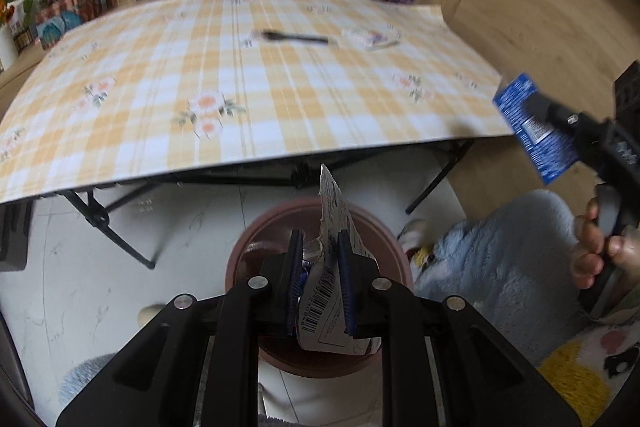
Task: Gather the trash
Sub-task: 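Carry carton and paper over the brown bin and open the left gripper, then lower the blue carton into the bin and open the right gripper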
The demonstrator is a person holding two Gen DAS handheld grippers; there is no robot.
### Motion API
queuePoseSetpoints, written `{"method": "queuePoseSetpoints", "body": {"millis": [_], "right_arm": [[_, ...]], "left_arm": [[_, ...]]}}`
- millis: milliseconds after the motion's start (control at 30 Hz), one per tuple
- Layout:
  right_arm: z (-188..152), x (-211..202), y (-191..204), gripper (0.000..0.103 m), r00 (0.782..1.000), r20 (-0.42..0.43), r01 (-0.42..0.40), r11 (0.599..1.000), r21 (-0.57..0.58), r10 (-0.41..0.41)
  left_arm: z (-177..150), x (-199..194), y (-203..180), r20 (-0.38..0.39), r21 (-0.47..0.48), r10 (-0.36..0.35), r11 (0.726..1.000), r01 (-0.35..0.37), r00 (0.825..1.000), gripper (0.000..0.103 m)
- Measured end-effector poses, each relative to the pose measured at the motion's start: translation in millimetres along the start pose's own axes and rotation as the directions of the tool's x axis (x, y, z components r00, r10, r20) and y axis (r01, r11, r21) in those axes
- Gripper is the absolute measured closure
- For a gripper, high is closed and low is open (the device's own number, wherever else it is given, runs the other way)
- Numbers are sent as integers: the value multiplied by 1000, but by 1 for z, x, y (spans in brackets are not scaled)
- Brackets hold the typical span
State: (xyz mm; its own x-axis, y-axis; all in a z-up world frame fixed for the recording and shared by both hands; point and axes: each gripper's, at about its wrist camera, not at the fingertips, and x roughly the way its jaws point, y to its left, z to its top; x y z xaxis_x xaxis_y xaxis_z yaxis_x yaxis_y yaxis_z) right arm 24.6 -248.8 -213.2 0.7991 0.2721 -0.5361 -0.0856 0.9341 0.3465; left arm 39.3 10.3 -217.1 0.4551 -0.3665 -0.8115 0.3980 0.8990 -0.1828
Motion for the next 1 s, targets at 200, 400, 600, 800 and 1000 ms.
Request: {"method": "queuePoseSetpoints", "body": {"millis": [200,400,600,800,1000], "right_arm": [[-8,6,3,23,1000,-30,6,1000,-19,-7],[-9,10,-4,23,999,-42,19,1000,-8,-19],[-13,17,-7,23,998,-64,18,1000,2,-18],[-18,24,-3,23,996,-89,20,1000,-20,-22],[-28,35,7,23,991,-128,17,998,-56,-24]], "left_arm": [[-5,48,-10,-98,75,73,995,-66,993,87],[-15,78,-10,-174,94,86,993,-71,981,97],[-13,72,-4,-129,52,57,997,-51,990,96],[0,35,9,36,-10,28,1000,-27,999,53],[9,-15,26,213,-15,65,998,-63,975,20]]}}
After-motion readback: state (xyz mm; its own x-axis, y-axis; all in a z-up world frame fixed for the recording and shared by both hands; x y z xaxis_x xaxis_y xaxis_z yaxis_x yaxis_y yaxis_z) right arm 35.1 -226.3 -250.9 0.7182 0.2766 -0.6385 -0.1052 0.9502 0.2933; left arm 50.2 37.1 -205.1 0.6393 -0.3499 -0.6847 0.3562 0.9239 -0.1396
